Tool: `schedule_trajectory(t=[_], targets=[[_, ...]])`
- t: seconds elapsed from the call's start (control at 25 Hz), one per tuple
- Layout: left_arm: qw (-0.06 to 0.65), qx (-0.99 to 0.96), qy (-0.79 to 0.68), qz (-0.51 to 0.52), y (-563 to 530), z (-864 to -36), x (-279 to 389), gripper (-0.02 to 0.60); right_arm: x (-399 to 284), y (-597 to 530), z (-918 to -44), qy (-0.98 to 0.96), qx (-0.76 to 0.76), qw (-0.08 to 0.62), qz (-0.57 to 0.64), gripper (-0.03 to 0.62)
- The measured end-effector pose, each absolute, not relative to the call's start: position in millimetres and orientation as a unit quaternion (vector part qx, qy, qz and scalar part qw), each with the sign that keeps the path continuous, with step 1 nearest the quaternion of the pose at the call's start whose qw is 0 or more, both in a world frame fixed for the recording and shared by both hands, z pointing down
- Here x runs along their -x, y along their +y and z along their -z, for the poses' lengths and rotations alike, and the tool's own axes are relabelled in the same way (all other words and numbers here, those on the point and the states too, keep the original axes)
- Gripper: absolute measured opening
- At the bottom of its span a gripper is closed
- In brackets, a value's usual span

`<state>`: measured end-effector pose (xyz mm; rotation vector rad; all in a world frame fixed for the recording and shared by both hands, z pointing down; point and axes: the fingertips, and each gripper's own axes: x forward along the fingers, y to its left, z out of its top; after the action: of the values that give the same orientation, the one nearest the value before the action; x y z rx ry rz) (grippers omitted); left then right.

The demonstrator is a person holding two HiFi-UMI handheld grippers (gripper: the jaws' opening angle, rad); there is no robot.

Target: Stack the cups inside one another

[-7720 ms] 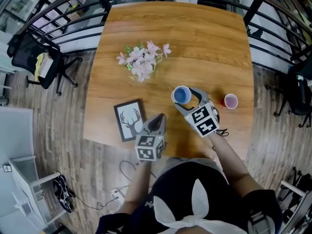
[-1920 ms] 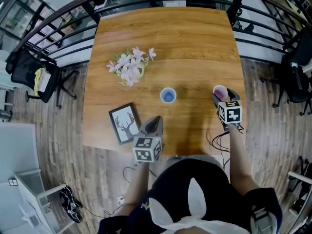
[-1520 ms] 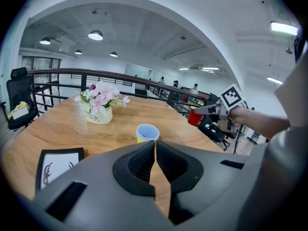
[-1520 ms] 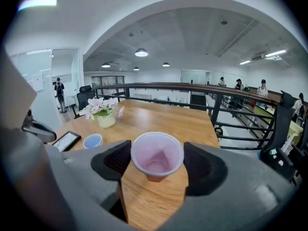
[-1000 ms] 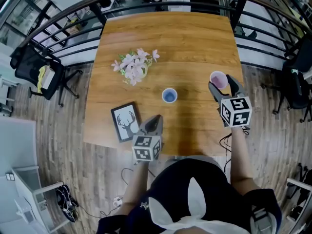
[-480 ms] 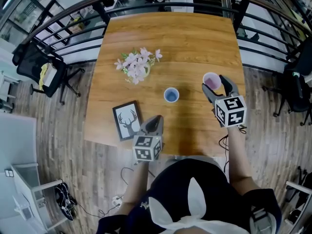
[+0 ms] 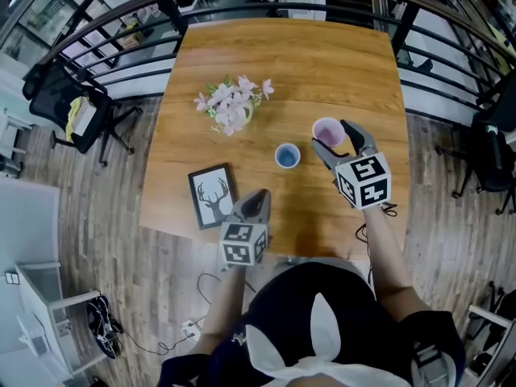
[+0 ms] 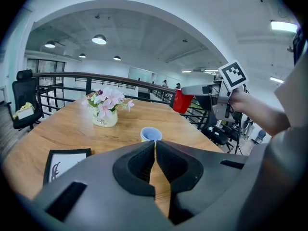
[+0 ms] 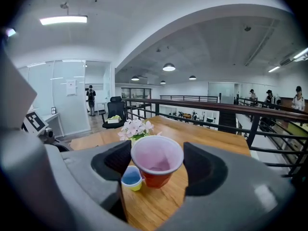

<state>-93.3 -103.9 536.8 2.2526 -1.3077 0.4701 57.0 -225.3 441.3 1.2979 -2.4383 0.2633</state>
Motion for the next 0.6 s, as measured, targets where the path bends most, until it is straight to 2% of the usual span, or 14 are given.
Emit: schedule_trajectory(t=[0.6], targets=[[0.249,-0.821,-0.486,-0.168,-108.4,-542.0,104.3,0.026,18.8,-227.0,-441.1,-0.896,-0.395,0.183,-0.084,0.336]])
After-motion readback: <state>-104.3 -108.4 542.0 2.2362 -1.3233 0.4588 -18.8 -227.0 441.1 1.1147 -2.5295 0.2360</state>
